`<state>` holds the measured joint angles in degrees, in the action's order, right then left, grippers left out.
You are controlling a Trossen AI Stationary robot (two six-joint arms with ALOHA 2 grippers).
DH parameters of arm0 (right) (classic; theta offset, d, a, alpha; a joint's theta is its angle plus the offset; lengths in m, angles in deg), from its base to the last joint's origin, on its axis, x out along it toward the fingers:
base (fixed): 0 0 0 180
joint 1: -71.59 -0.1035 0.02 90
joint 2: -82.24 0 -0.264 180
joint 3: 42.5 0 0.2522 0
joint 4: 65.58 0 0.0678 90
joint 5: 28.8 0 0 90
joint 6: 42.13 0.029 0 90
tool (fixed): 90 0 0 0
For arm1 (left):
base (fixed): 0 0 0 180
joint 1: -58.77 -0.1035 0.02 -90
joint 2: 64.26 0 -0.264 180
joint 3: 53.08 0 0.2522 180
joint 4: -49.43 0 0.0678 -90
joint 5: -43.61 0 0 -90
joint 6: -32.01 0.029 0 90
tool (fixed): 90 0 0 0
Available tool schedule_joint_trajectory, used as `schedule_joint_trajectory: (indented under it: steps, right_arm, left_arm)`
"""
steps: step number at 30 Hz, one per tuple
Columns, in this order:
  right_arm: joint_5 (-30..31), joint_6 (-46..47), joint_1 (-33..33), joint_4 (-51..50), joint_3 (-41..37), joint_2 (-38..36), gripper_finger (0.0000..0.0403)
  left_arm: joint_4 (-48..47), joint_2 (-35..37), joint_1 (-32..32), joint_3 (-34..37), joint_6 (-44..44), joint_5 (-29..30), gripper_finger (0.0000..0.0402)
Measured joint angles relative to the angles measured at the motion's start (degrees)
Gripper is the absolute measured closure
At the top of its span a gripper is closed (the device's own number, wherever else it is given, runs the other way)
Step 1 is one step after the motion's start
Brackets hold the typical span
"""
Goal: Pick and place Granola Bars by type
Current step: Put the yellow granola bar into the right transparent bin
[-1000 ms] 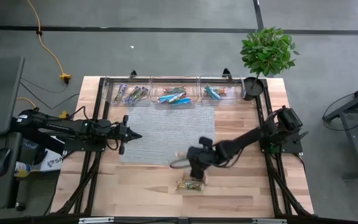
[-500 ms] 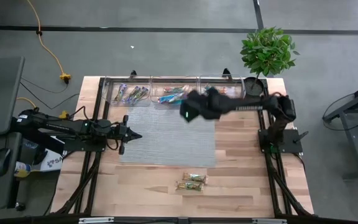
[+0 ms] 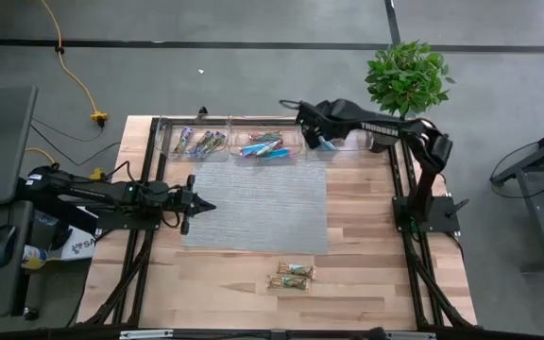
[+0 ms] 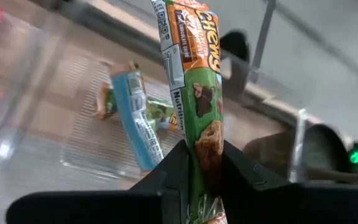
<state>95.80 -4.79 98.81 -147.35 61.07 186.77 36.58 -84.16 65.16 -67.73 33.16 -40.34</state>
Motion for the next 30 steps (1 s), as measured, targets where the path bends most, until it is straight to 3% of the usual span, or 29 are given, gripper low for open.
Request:
schedule_joint_trajectory:
  steps: [6,15,30]
  right_arm:
    - [-10.4,-1.9,5.7,8.4,-6.1,0.0,0.035]
    - [-16.9,-2.0,6.8,15.1,-11.3,0.0,0.0347]
    - [-23.8,-9.4,6.8,21.3,-10.1,0.0,0.023]
  left_arm:
    - [0.0,0.0,0.0,0.0,0.0,0.0,0.0401]
    - [0.0,0.0,0.0,0.0,0.0,0.0,0.0401]
    - [0.0,0.0,0.0,0.0,0.0,0.0,0.0401]
